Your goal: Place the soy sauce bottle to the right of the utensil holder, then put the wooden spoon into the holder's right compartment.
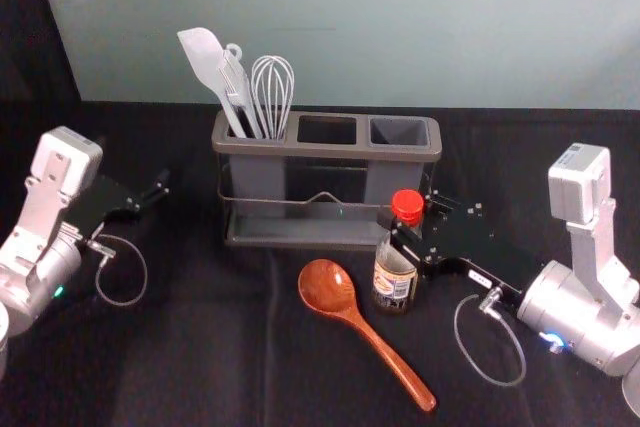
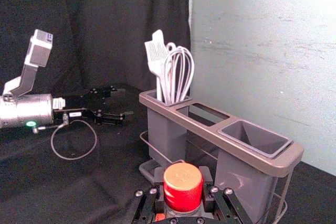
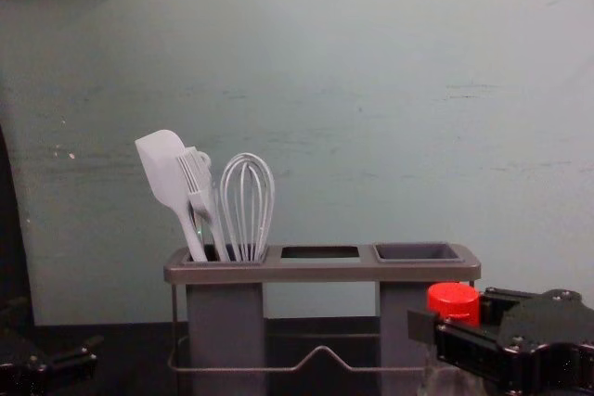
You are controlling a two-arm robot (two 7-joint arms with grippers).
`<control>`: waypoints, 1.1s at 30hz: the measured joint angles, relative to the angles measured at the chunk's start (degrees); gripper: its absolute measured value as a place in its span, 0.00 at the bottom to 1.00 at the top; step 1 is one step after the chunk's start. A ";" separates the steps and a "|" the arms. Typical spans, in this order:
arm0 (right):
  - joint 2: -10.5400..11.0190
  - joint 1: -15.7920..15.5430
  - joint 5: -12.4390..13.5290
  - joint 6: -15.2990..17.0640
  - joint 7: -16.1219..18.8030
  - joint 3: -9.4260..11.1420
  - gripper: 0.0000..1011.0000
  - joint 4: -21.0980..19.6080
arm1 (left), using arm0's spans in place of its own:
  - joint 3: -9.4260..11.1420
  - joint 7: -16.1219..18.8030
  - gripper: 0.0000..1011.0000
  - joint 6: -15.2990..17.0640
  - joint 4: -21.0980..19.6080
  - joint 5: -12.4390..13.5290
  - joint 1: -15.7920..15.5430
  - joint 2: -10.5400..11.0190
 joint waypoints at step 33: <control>5.38 -11.72 5.44 0.02 -2.17 9.65 0.39 -10.51 | 0.00 0.00 0.99 0.00 0.00 0.00 0.00 0.00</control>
